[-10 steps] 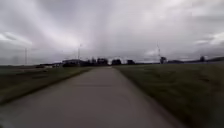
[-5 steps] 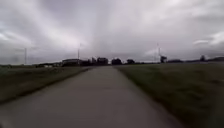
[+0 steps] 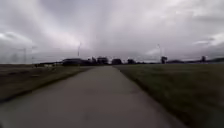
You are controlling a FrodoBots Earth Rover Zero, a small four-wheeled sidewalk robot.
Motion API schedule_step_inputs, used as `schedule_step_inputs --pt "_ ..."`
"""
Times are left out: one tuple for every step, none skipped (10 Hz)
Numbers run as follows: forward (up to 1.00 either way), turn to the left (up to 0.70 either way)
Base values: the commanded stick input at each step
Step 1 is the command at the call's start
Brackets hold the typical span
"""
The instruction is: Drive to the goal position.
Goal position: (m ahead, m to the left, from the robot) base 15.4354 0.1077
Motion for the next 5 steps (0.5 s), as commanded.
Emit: schedule_step_inputs --pt "0.70 0.00" --pt "0.70 0.00" --pt "0.70 0.00" --pt "0.70 0.00" --pt "0.70 0.00"
